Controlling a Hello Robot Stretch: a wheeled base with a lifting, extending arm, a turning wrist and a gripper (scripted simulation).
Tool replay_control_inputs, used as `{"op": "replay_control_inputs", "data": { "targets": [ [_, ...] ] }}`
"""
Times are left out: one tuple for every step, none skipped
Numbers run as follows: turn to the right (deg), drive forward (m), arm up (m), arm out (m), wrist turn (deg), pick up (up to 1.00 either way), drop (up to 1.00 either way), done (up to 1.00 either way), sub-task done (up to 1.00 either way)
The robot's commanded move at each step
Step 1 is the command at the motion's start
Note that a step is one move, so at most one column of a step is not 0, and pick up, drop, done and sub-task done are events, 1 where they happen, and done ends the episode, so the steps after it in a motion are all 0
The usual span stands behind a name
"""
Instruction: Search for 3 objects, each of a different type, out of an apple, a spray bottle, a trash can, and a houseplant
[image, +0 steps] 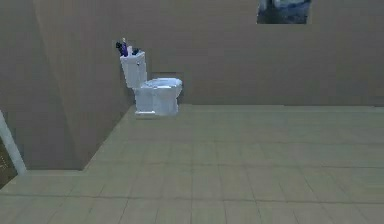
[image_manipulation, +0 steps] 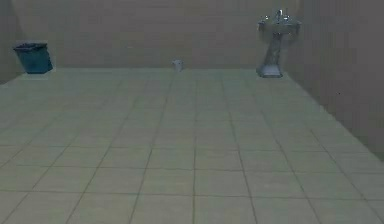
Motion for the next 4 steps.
{"op": "replay_control_inputs", "data": {
  "targets": [
    [-3.0, 0.00, 0.00, 0.00, 0.0, 0.00, 0.00, 0.00, 0.00],
    [0.0, 1.00, 0.00, 0.00, 0.0, 0.00, 0.00, 0.00, 0.00],
    [0.0, 1.00, 0.00, 0.00, 0.0, 0.00, 0.00, 0.00, 0.00],
    [0.0, 0.45, 0.00, 0.00, 0.0, 0.00, 0.00, 0.00, 0.00]
  ]
}}
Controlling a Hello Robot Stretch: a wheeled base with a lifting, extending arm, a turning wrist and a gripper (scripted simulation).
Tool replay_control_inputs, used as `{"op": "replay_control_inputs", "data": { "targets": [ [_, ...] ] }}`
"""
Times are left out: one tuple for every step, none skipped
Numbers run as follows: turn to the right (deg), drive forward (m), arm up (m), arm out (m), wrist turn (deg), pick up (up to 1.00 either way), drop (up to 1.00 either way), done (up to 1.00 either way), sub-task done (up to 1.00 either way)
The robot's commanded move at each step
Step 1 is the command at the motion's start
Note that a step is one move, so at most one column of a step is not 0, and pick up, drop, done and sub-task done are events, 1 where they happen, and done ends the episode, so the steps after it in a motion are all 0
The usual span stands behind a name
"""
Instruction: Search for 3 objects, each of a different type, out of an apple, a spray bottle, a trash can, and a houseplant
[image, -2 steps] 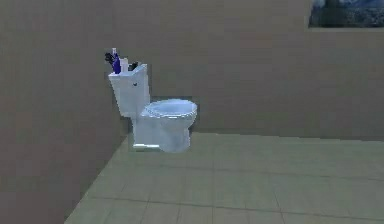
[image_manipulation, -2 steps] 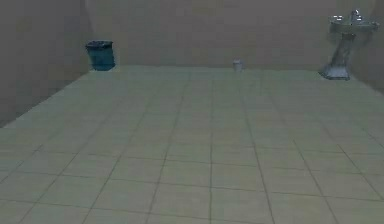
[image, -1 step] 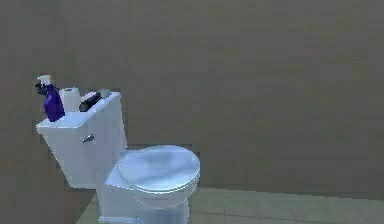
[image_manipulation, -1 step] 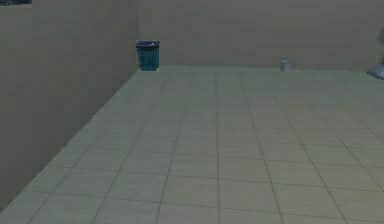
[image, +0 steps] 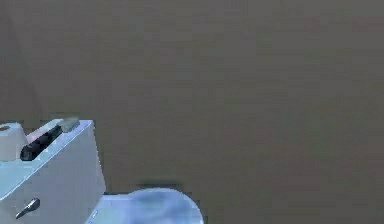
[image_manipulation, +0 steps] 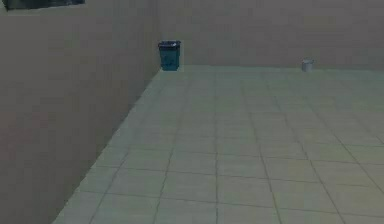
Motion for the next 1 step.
{"op": "replay_control_inputs", "data": {
  "targets": [
    [-45.0, 0.00, 0.00, 0.00, 0.0, 0.00, 0.00, 0.00, 0.00]
  ]
}}
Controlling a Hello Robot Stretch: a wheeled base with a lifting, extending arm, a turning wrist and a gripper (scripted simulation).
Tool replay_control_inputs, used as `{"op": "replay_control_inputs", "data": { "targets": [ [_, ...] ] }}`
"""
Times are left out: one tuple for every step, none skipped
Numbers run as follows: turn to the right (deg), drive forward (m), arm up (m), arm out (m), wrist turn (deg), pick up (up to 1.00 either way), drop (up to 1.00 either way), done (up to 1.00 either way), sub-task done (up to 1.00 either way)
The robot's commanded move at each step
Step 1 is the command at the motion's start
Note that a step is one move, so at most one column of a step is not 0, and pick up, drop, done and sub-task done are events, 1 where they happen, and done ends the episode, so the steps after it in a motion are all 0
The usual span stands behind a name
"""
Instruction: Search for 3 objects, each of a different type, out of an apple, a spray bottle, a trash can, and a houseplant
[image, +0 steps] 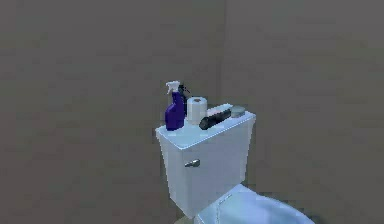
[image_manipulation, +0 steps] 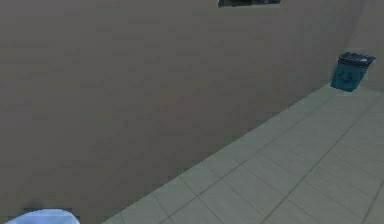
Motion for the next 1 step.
{"op": "replay_control_inputs", "data": {
  "targets": [
    [0.0, 0.00, 0.00, 0.00, 0.0, 0.00, 0.00, 1.00, 0.00]
  ]
}}
